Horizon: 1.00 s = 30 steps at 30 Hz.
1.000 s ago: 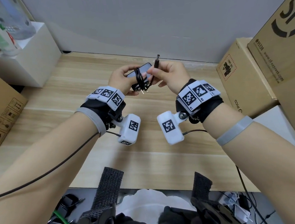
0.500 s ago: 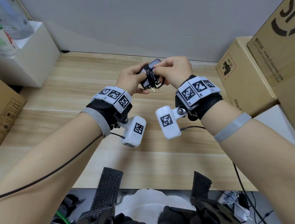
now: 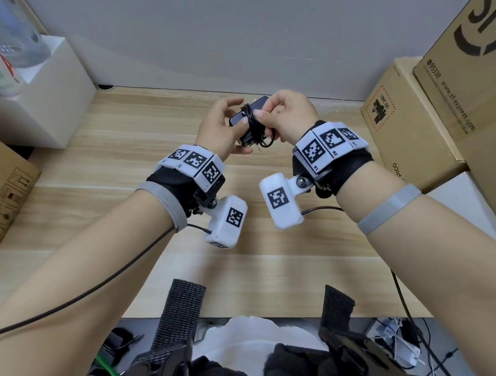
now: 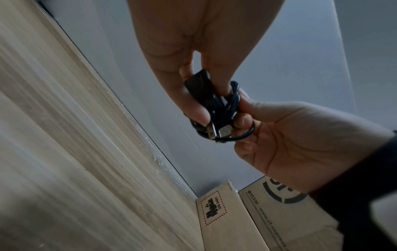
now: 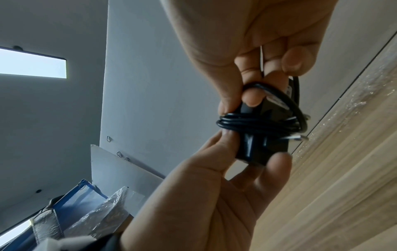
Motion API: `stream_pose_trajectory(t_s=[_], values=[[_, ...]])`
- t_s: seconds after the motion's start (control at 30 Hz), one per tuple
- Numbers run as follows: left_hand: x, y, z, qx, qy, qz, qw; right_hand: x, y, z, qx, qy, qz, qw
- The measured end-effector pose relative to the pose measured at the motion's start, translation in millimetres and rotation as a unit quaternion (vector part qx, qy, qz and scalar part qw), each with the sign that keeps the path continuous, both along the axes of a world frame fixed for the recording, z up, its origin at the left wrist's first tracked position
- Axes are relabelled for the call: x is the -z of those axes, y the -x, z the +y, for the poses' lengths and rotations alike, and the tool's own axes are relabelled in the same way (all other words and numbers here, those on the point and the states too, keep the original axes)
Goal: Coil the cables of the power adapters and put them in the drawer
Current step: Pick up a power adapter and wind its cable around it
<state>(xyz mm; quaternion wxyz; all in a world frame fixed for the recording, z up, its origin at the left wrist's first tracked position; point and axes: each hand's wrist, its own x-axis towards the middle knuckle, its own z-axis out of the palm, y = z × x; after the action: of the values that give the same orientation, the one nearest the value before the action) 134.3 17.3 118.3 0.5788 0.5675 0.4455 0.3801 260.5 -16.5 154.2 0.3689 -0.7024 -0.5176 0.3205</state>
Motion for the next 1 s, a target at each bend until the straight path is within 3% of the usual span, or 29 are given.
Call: stream_pose_trajectory(t_s=[0.27, 0.47, 0.67, 0.73, 0.87, 0.93, 1.0], values=[[-0.8, -0.8, 2.7, -0.026, -0.039, -0.006, 0.999, 4.4, 5.4, 1.0, 0.025, -0.016, 0.021, 0.999], [1.9, 2.7, 5.2, -0.045, -0.072, 0.017, 0.996, 9.5, 8.1, -1.8, 0.025, 0.036, 0.133, 0.99], [2.4, 6.6, 3.1, -0.026, -0.096, 0.047, 0.994, 5.5, 10.9, -5.9, 0.023, 0.024, 0.12, 0.992], [4.5, 9.2, 2.1, -0.012, -0.103, 0.069, 0.992, 5.1, 9.6, -5.3, 0.016, 0.02, 0.07, 0.997], [6.8, 9.5, -1.0, 0.012, -0.094, 0.077, 0.993, 2.7, 2.3, 0.5, 0.01, -0.005, -0.142, 0.99], [5.1, 7.0, -2.7, 0.022, -0.081, 0.076, 0.994, 3.8, 0.1, 4.5, -0.048, 0.048, -0.157, 0.985], [2.9, 5.0, -3.5, 0.024, -0.066, 0.076, 0.995, 3.4, 1.6, 4.5, -0.095, 0.108, -0.091, 0.985]])
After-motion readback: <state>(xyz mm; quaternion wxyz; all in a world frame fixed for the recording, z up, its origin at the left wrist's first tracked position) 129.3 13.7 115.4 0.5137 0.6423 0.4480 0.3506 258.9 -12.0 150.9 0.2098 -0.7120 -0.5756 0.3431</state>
